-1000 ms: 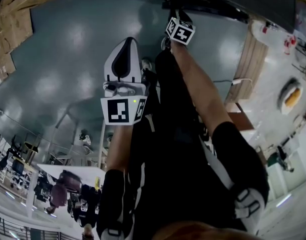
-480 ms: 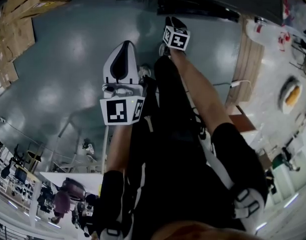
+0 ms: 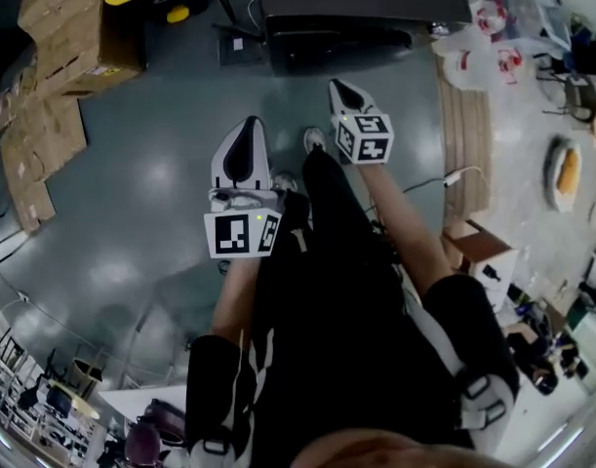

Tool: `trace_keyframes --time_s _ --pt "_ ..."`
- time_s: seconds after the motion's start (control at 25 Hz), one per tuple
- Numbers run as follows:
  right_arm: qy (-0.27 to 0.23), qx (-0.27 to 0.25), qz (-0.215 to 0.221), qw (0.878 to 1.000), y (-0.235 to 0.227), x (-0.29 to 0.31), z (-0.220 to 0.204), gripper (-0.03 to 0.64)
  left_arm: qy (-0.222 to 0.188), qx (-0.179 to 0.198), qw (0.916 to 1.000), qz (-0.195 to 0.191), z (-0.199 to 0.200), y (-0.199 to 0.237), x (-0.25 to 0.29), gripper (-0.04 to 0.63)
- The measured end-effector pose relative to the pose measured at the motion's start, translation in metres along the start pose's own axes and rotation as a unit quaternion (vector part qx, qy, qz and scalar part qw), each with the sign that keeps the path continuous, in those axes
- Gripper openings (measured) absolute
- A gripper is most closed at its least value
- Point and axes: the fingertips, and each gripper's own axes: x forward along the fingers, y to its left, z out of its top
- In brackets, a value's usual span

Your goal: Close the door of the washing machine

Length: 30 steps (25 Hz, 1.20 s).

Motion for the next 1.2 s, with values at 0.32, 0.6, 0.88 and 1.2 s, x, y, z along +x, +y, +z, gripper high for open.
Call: trace_keyframes --time_s 0.32,0.6,0.88,1.2 --pt "-0.139 -0.037 0.008 0.99 0.029 -0.188 0.103 0.005 -0.014 0.02 0.9979 -0.06 0.049 -0.065 -0.044 0.006" --pt "-0.181 -0.027 -0.003 0.983 0.031 -0.275 0.121 0.005 -0.022 0.017 0.9976 -0.064 0.061 -0.103 -0.055 0.006" --pt "-0.183 -0.021 -0.007 0.983 0.013 -0.292 0.113 0.005 -0.026 0.023 0.9972 -0.067 0.065 -0.13 -0.044 0.006" --pt "-0.181 -0.017 -0.005 0.983 -0.002 -0.289 0.115 0.005 -0.019 0.029 0.9971 -0.068 0.06 -0.144 -0.031 0.006"
